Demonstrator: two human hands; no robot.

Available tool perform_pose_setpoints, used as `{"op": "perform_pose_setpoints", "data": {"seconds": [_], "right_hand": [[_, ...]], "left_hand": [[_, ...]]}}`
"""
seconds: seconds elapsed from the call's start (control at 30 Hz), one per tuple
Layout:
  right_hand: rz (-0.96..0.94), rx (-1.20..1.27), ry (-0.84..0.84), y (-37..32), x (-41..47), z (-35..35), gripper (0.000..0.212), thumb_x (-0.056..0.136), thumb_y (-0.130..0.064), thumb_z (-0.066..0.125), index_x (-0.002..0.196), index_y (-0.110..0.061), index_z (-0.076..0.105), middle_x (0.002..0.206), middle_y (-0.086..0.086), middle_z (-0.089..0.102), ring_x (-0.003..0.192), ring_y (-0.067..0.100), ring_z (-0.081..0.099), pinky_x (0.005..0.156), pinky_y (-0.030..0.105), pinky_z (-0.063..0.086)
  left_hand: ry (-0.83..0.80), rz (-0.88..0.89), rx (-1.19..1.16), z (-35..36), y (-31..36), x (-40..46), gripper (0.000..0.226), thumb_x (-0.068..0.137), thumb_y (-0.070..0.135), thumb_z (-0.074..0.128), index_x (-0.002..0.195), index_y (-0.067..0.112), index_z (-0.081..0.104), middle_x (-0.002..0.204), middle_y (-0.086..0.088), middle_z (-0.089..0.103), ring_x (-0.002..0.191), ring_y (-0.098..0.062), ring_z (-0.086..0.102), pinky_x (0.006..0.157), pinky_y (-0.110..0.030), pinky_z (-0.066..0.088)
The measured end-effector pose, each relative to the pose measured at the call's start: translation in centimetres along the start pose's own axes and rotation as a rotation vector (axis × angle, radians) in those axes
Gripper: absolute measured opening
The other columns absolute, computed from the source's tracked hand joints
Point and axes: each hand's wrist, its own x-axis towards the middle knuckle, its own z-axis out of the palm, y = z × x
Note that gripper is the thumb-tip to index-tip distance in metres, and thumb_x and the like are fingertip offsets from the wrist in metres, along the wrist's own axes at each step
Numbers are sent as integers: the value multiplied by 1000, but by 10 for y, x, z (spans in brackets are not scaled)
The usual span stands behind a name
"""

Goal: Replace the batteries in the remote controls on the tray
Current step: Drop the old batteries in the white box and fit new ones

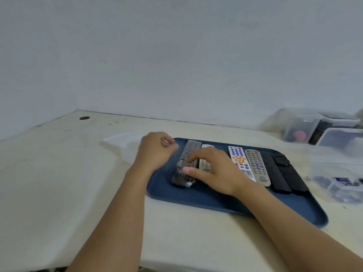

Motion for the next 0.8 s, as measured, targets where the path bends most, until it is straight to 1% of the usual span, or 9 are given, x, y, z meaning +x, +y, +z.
{"op": "perform_pose_setpoints", "data": {"seconds": [0.1,0.17,0.3,0.4,0.47,0.53,0.67,0.73,0.8], "right_hand": [[101,150,88,-3,15,1,11,88,-31,74,95,-22,73,94,-14,71,93,2,63,88,26,51],[164,215,73,-8,33,3,12,88,-29,74,97,-22,72,93,-13,71,91,4,66,86,27,54],[204,232,8,-24,81,22,21,87,-30,75,104,-20,69,101,-7,69,92,11,65,80,24,53],[223,205,-62,-40,117,49,28,86,-28,75,111,-19,65,107,-4,67,92,14,64,72,20,49],[268,232,-130,-48,137,65,29,88,-24,73,114,-18,62,109,-1,65,88,15,63,69,21,49],[380,319,-200,-56,152,77,32,90,-23,71,119,-14,60,108,4,64,82,17,62,72,29,57],[751,682,-330,-64,165,96,53,88,-43,73,118,-4,53,110,14,60,88,27,63,79,37,61],[835,869,-306,-63,170,105,50,85,-43,76,114,-7,56,113,13,61,91,26,62,79,35,60],[834,971,-136,-56,174,113,43,87,-25,75,124,-12,58,121,10,64,101,27,64,84,40,58]], "left_hand": [[500,1,68,-36,-15,6,16,91,33,69,87,17,68,76,6,65,71,-16,60,68,-24,41],[601,-43,0,-56,-30,13,21,90,33,70,84,14,68,70,3,63,66,-17,58,67,-25,42],[714,-137,-174,-72,-56,14,28,89,31,72,75,7,65,58,2,58,53,-9,53,56,-9,37],[883,-251,-152,-83,-73,15,23,87,29,72,93,9,64,81,-2,59,74,-20,54,64,-23,32],[876,-286,-112,-91,-82,19,32,86,32,73,108,12,61,98,-3,59,91,-25,58,72,-24,32],[757,-306,-60,-97,-92,23,40,87,32,72,122,18,59,115,-8,59,103,-28,60,76,-30,36],[534,-544,-201,-103,-112,28,65,82,20,58,146,19,47,138,-11,51,112,-34,59,87,-32,46],[388,-504,-247,-100,-112,26,59,75,18,54,134,16,60,126,-10,65,111,-33,63,89,-35,52],[278,-425,-235,-91,-106,25,27,79,18,56,99,14,74,96,-6,71,93,-31,65,74,-32,49]]}}
